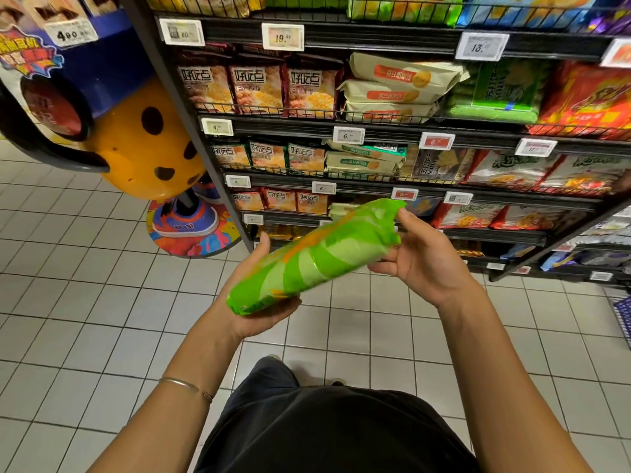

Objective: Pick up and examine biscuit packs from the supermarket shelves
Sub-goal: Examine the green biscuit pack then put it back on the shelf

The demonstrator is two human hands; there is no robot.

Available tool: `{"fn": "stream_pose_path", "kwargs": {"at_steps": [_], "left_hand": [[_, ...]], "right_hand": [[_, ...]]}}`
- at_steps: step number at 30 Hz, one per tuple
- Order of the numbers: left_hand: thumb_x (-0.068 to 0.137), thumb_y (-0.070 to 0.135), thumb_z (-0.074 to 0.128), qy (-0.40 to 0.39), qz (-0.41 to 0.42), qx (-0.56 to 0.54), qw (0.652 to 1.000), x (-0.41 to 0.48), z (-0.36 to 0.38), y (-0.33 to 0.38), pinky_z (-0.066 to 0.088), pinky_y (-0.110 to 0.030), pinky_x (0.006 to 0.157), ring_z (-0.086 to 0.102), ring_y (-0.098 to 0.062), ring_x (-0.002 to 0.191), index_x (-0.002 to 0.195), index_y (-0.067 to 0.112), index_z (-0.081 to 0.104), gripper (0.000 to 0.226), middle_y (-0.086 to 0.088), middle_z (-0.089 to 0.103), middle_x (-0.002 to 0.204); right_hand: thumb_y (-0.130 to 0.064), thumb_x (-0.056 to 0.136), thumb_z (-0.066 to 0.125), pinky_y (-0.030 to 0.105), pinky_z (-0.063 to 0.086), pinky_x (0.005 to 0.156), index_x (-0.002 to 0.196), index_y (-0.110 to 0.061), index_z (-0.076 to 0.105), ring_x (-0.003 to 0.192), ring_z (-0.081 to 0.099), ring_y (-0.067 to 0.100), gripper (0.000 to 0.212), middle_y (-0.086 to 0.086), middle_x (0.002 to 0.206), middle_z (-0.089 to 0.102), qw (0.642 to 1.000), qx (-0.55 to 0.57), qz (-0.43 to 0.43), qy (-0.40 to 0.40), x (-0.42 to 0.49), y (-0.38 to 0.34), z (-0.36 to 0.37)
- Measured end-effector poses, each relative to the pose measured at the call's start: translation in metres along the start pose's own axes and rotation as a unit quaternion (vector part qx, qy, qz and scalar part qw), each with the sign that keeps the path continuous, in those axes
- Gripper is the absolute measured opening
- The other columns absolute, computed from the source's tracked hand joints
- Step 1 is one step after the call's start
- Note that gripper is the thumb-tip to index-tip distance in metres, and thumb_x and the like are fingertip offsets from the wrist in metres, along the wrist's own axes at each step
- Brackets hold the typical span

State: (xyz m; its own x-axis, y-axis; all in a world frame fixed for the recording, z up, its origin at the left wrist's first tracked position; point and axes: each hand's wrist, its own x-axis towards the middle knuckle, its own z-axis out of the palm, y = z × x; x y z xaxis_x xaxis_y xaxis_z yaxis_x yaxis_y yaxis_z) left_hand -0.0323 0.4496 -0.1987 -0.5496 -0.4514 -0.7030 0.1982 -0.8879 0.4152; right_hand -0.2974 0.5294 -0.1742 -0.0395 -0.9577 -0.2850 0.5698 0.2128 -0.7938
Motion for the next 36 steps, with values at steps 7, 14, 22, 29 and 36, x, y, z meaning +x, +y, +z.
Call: {"fn": "stream_pose_path", "kwargs": {"at_steps": [7,14,22,29,36], "left_hand": [[0.09,0.042,0.07,-0.045,0.128,0.042,0.99,-0.001,0.005,0.022,0.063,-0.047,0.08,0.073,-0.035,0.114,0.115,0.02,0.081,0.035,-0.015,0.073,0.128],[0.094,0.036,0.067,0.046,0.227,0.163,0.959,0.001,0.03,0.058,0.057,-0.052,0.098,0.071,-0.037,0.116,0.142,0.01,0.057,0.055,-0.016,0.073,0.128],[0.099,0.038,0.067,0.124,0.332,0.261,0.898,0.006,0.054,0.106,0.064,-0.042,0.077,0.078,-0.026,0.093,0.122,0.017,0.062,0.032,-0.014,0.076,0.115],[0.097,0.034,0.068,0.107,0.419,0.292,0.853,0.032,0.074,0.153,0.061,-0.026,0.064,0.078,-0.017,0.087,0.114,0.016,0.069,0.025,0.001,0.079,0.099],[0.107,0.036,0.053,0.111,0.493,0.291,0.812,0.074,0.093,0.261,0.06,-0.032,0.08,0.074,-0.02,0.101,0.119,0.025,0.07,0.024,-0.002,0.077,0.109]], "right_hand": [[-0.03,0.097,0.059,0.048,0.056,0.099,0.138,-0.015,0.064,0.131,0.061,0.033,0.044,0.015,0.141,0.065,1.0,0.013,-0.001,-0.008,0.011,-0.001,0.002],[-0.019,0.088,0.07,0.04,0.06,0.091,0.146,-0.021,0.052,0.125,0.066,0.031,0.061,0.009,0.139,0.067,0.998,-0.062,0.011,-0.016,0.031,-0.011,0.002],[-0.012,0.085,0.073,0.053,0.055,0.101,0.144,-0.012,0.052,0.126,0.065,0.036,0.063,0.016,0.137,0.067,0.999,-0.026,0.007,-0.028,0.074,-0.031,0.009],[-0.021,0.075,0.082,0.046,0.063,0.085,0.137,-0.014,0.057,0.109,0.074,0.031,0.067,0.011,0.121,0.076,0.992,-0.063,-0.034,0.107,0.139,-0.044,0.038],[-0.029,0.068,0.086,0.051,0.06,0.092,0.13,-0.018,0.06,0.109,0.074,0.031,0.068,0.008,0.117,0.077,0.965,-0.079,-0.18,0.176,0.222,-0.098,0.06]]}}
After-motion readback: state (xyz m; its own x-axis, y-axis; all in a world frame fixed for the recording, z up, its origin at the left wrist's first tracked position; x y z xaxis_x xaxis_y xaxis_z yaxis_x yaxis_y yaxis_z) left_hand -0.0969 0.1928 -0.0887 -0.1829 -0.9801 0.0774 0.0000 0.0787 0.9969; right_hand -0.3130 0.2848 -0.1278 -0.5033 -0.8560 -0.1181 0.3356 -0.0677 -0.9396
